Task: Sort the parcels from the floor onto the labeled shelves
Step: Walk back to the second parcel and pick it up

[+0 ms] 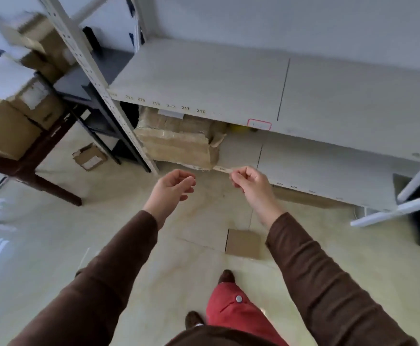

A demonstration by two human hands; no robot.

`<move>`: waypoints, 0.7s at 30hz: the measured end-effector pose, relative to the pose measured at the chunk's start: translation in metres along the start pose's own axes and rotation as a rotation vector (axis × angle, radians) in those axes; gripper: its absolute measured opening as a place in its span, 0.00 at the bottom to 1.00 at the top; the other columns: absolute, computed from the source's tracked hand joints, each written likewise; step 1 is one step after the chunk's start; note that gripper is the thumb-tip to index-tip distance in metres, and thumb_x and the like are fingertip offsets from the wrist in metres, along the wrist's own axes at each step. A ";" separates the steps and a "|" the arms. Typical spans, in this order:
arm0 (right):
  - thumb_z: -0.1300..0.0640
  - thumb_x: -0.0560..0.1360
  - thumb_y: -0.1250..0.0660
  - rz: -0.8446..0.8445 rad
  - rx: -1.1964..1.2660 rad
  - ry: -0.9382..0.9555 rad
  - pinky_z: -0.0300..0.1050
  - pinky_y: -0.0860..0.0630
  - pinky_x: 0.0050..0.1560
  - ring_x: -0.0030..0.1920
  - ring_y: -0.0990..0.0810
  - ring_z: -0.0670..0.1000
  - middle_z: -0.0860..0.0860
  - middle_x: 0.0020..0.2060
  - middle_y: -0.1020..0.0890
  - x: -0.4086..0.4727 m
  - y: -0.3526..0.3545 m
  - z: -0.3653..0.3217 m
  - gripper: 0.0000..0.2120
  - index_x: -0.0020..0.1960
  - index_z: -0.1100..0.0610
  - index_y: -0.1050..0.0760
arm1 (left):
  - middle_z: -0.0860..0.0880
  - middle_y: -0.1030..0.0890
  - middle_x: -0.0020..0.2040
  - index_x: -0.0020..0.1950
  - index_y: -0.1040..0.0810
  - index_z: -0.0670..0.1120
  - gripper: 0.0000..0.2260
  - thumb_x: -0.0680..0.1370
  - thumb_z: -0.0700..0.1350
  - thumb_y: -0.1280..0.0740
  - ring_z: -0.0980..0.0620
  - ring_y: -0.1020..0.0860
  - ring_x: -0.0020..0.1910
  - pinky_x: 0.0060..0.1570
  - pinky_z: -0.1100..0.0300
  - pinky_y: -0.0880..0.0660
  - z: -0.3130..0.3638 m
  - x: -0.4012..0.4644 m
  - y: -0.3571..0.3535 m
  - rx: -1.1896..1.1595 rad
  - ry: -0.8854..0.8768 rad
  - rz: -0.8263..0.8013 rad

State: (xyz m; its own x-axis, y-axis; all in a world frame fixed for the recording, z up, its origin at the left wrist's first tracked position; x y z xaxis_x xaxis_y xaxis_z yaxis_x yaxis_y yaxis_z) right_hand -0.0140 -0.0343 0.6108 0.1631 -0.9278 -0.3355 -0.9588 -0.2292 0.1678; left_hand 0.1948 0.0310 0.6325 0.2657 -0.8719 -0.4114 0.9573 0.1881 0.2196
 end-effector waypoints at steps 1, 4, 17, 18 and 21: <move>0.54 0.81 0.32 0.054 0.023 -0.024 0.43 0.29 0.48 0.45 0.24 0.50 0.53 0.43 0.21 0.003 0.008 0.005 0.14 0.55 0.66 0.20 | 0.47 0.16 0.51 0.55 0.19 0.46 0.06 0.82 0.44 0.35 0.50 0.18 0.50 0.53 0.55 0.23 0.003 0.014 -0.008 0.019 -0.001 -0.057; 0.56 0.82 0.33 0.193 0.086 -0.066 0.41 0.29 0.47 0.46 0.23 0.49 0.53 0.45 0.21 0.010 0.030 0.017 0.12 0.56 0.65 0.19 | 0.48 0.17 0.50 0.54 0.19 0.47 0.05 0.83 0.43 0.35 0.51 0.19 0.49 0.53 0.54 0.25 0.014 0.048 -0.038 0.078 -0.024 -0.207; 0.58 0.77 0.32 0.652 0.369 -0.352 0.45 0.29 0.48 0.42 0.24 0.51 0.54 0.42 0.21 -0.008 0.054 0.095 0.03 0.48 0.56 0.20 | 0.45 0.18 0.49 0.51 0.21 0.46 0.04 0.82 0.41 0.35 0.49 0.21 0.45 0.44 0.59 0.27 0.003 0.126 -0.147 0.376 0.012 -0.751; 0.57 0.77 0.31 0.689 0.402 -0.373 0.43 0.29 0.47 0.41 0.23 0.50 0.53 0.42 0.20 -0.010 0.052 0.104 0.02 0.47 0.55 0.20 | 0.46 0.18 0.48 0.52 0.21 0.46 0.04 0.82 0.41 0.35 0.50 0.21 0.44 0.44 0.60 0.27 -0.003 0.130 -0.154 0.404 0.024 -0.801; 0.59 0.78 0.31 0.814 0.498 -0.442 0.38 0.29 0.40 0.39 0.22 0.47 0.51 0.44 0.18 -0.016 0.039 0.125 0.04 0.44 0.53 0.20 | 0.49 0.18 0.46 0.53 0.21 0.46 0.04 0.82 0.43 0.35 0.53 0.21 0.43 0.44 0.61 0.27 -0.021 0.143 -0.166 0.496 0.046 -0.933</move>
State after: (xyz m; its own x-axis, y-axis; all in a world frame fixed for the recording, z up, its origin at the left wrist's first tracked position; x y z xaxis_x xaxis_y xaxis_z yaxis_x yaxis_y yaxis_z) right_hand -0.0832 0.0084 0.5064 -0.5767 -0.5347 -0.6176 -0.7446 0.6551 0.1282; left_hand 0.0760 -0.1153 0.5183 -0.5369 -0.5560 -0.6345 0.6334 -0.7625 0.1322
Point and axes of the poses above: each hand's wrist, its own x-axis towards the middle knuckle, its own y-axis out of the back of the hand, z = x × y, the point moved 1 cm from there along x, towards the middle knuckle
